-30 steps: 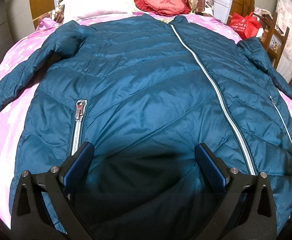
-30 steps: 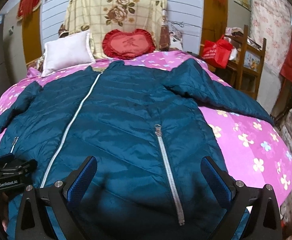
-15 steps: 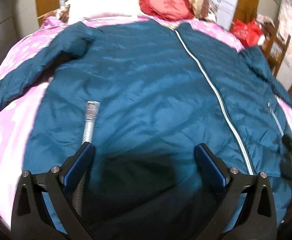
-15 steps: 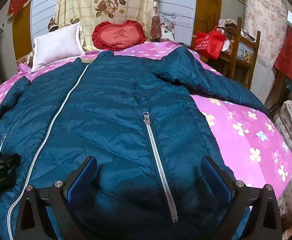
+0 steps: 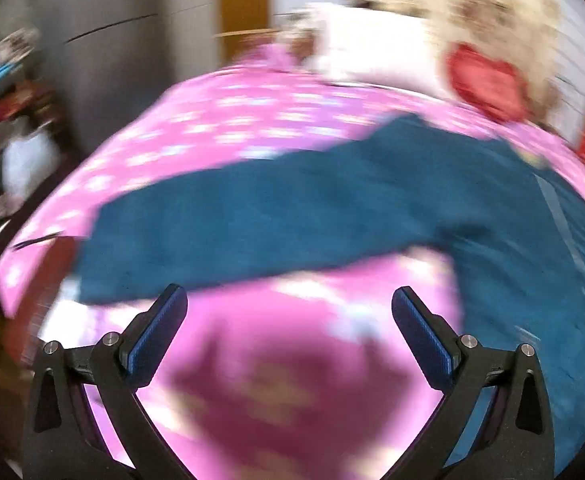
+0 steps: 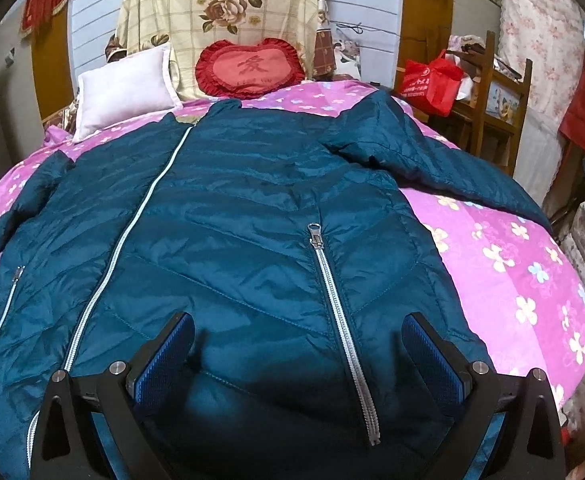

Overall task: Fold large clothes
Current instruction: 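Grasp the sleeve nearest the left gripper and fold it across the jacket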

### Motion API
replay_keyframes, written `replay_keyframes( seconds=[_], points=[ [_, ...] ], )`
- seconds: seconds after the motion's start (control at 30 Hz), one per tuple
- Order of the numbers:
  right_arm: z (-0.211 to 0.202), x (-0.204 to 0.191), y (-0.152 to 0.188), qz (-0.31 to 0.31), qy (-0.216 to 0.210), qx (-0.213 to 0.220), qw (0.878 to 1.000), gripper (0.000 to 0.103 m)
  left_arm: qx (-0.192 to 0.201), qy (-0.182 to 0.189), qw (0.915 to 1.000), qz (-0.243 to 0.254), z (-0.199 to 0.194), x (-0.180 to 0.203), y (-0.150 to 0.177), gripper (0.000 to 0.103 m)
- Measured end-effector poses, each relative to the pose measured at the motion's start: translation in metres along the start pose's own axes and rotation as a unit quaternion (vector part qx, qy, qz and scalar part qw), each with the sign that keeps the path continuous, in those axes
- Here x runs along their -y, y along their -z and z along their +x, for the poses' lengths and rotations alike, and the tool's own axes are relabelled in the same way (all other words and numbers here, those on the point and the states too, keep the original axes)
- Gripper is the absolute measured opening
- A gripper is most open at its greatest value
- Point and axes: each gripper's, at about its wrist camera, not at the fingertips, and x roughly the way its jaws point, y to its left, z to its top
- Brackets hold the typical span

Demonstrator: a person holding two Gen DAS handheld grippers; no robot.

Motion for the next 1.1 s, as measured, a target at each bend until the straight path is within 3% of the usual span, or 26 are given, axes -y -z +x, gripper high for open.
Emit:
replay_keyframes(
  seconds=[0.1, 0.2, 0.27, 0.33, 0.47, 0.53, 0.6, 0.67, 0.9, 1.07, 1.1],
  points=[
    [-0.001, 0.002, 0.0, 0.002, 0.0, -0.001, 1.0, 0.103, -0.019, -0.084, 0.9955, -0.041, 0.032, -0.068, -0.021, 0.103],
    [0.001, 0.005, 0.0, 0.007, 0.002, -0.005, 1.0, 0.103, -0.071, -0.116, 0.9893, -0.054, 0.066, -0.11, -0.026, 0.103],
    [0.004, 0.005, 0.001, 0.011, 0.001, -0.01, 1.0, 0.103, -0.104, -0.106, 0.9867, -0.067, 0.084, -0.119, -0.021, 0.103],
    [0.006, 0.003, 0.001, 0.008, 0.003, -0.015, 1.0, 0.103, -0.126, -0.066, 0.9852, -0.095, 0.101, -0.126, -0.016, 0.103],
    [0.01, -0.001, 0.002, -0.003, 0.009, -0.021, 1.0, 0.103, -0.116, -0.045, 0.9873, -0.098, 0.11, -0.118, -0.022, 0.101],
    [0.012, 0.0, 0.003, -0.002, 0.009, -0.024, 1.0, 0.103, -0.105, -0.039, 0.9903, -0.082, 0.109, -0.112, -0.025, 0.081],
    [0.012, 0.001, 0.003, 0.002, 0.009, -0.025, 1.0, 0.103, -0.094, -0.018, 0.9931, -0.068, 0.102, -0.103, -0.031, 0.027],
    [0.012, 0.002, 0.003, 0.006, 0.007, -0.026, 1.0, 0.103, -0.08, -0.014, 0.9954, -0.051, 0.092, -0.093, -0.037, 0.013],
    [0.008, 0.008, 0.002, 0.016, 0.006, -0.021, 1.0, 0.103, 0.016, 0.002, 0.9992, -0.036, 0.031, -0.081, -0.075, 0.012],
    [0.001, 0.019, 0.001, 0.024, 0.012, -0.012, 1.0, 0.103, 0.042, -0.01, 0.9972, -0.061, 0.003, -0.083, -0.103, 0.012],
    [0.0, 0.023, 0.001, 0.024, 0.016, -0.011, 1.0, 0.103, 0.039, 0.001, 0.9967, -0.071, -0.001, -0.079, -0.108, 0.012]
  ],
)
